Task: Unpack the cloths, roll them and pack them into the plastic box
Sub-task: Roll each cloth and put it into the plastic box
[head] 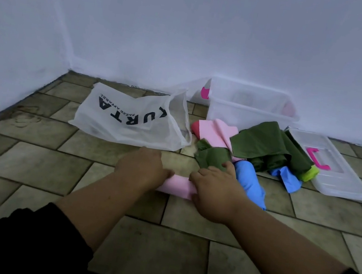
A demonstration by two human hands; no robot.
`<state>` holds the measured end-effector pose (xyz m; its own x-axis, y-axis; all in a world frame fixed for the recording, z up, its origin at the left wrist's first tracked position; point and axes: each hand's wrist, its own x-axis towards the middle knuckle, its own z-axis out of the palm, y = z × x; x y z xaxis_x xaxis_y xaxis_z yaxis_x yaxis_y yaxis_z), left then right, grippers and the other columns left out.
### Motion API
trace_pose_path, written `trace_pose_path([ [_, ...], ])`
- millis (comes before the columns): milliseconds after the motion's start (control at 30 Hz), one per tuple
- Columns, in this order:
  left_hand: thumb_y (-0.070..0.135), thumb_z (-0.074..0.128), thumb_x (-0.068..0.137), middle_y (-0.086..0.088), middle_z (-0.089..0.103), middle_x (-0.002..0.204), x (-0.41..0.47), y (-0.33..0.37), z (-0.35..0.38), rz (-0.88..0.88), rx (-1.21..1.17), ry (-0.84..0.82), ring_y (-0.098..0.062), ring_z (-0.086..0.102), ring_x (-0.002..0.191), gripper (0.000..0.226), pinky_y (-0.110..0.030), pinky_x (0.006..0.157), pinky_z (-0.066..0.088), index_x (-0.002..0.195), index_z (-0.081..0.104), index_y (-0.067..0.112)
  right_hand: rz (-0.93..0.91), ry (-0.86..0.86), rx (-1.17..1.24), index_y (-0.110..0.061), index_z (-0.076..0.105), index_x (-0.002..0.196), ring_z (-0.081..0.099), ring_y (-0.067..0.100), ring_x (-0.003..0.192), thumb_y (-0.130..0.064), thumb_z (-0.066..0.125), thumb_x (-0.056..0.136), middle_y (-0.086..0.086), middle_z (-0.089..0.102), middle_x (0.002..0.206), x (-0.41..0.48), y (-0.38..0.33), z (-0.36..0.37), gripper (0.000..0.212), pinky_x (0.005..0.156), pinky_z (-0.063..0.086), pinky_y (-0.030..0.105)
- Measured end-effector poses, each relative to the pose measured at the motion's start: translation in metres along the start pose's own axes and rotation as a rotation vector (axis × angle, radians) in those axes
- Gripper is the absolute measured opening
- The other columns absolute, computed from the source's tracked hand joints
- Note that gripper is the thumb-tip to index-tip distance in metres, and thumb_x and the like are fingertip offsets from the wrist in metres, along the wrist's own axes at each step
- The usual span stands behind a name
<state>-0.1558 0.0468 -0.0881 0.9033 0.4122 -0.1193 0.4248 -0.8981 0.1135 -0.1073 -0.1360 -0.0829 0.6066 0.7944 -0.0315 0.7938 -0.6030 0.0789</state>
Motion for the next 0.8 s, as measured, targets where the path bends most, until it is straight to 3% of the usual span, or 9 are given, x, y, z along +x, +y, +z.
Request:
trace_pose_path([
  [100,0.054,0.051,0.085,-0.015,0.043,0.137,-0.005,0.011,0.003,-0.135,-0.341,-0.142,-0.033,0.056,0.110,0.066,-0.042,0.090,0.048,0.138,0.034,0.018,0.023,-0.049,-0.016,-0.025,0.048,0.086,0.057,0.023,0.091,-0.034,0.050,0.081,-0.004,0.056,0.081,0.009,-0.001,-0.005,0.011,0.101,0.019,0.050],
  [200,0.038,0.054,0.088,-0.016,0.029,0.144,-0.009,0.033,0.006,-0.248,-0.656,-0.214,-0.036,0.051,0.114,0.069,-0.042,0.090,0.049,0.146,0.019,0.021,0.054,-0.117,0.029,-0.025,0.042,0.081,0.055,0.022,0.076,-0.044,0.038,0.080,-0.009,0.041,0.063,0.012,-0.003,-0.012,0.019,0.093,0.024,0.047],
  [267,0.031,0.053,0.091,-0.016,0.026,0.144,-0.008,0.044,0.008,-0.302,-0.783,-0.176,-0.034,0.046,0.118,0.069,-0.037,0.090,0.046,0.147,0.016,0.022,0.100,-0.130,0.132,-0.026,0.043,0.082,0.049,0.019,0.071,-0.053,0.027,0.077,-0.010,0.041,0.062,0.011,-0.005,-0.013,0.032,0.086,0.026,0.044],
  [367,0.023,0.051,0.092,-0.013,0.023,0.147,-0.006,0.053,0.011,-0.316,-0.911,-0.081,-0.032,0.044,0.122,0.068,-0.034,0.088,0.040,0.149,0.013,0.028,0.179,-0.066,0.246,-0.026,0.050,0.087,0.057,0.020,0.079,-0.045,0.042,0.084,-0.008,0.054,0.072,0.010,-0.004,-0.010,0.022,0.077,0.027,0.037],
  [467,0.016,0.055,0.090,-0.012,0.027,0.146,-0.005,0.056,0.012,-0.263,-1.075,0.023,-0.030,0.046,0.119,0.065,-0.031,0.091,0.038,0.146,0.025,0.030,0.245,-0.083,0.419,-0.023,0.055,0.087,0.058,0.020,0.080,-0.040,0.053,0.084,-0.002,0.063,0.082,0.009,-0.002,-0.015,0.018,0.070,0.035,0.032],
  [533,0.013,0.057,0.086,-0.011,0.035,0.140,-0.002,0.056,0.010,-0.245,-1.214,0.047,-0.028,0.049,0.108,0.060,-0.032,0.090,0.043,0.139,0.036,0.034,0.268,-0.108,0.612,-0.019,0.060,0.088,0.057,0.017,0.077,-0.044,0.058,0.084,-0.001,0.064,0.083,0.008,0.004,-0.024,0.025,0.066,0.042,0.030],
  [633,0.012,0.055,0.083,-0.010,0.045,0.128,0.014,0.062,-0.005,-0.235,-1.400,0.000,-0.030,0.053,0.102,0.047,-0.046,0.081,0.054,0.122,0.047,0.038,0.414,-0.111,1.012,-0.016,0.065,0.090,0.064,0.017,0.079,-0.046,0.064,0.080,0.001,0.068,0.086,0.011,0.025,-0.040,0.031,0.068,0.050,0.031],
  [733,0.013,0.056,0.079,-0.008,0.054,0.118,0.041,0.080,-0.030,-0.183,-1.493,-0.085,-0.031,0.057,0.097,0.044,-0.050,0.080,0.055,0.117,0.049,0.035,0.527,-0.165,1.589,-0.009,0.060,0.105,0.071,0.026,0.084,-0.020,0.064,0.084,0.014,0.072,0.095,0.026,0.051,-0.049,0.023,0.075,0.058,0.042],
  [800,0.013,0.059,0.076,-0.009,0.053,0.120,0.066,0.095,-0.048,-0.123,-1.467,-0.075,-0.033,0.057,0.099,0.051,-0.052,0.082,0.054,0.122,0.048,0.033,0.512,-0.138,1.793,-0.006,0.059,0.105,0.071,0.029,0.087,-0.005,0.059,0.086,0.017,0.072,0.096,0.041,0.071,-0.057,0.019,0.076,0.059,0.044],
])
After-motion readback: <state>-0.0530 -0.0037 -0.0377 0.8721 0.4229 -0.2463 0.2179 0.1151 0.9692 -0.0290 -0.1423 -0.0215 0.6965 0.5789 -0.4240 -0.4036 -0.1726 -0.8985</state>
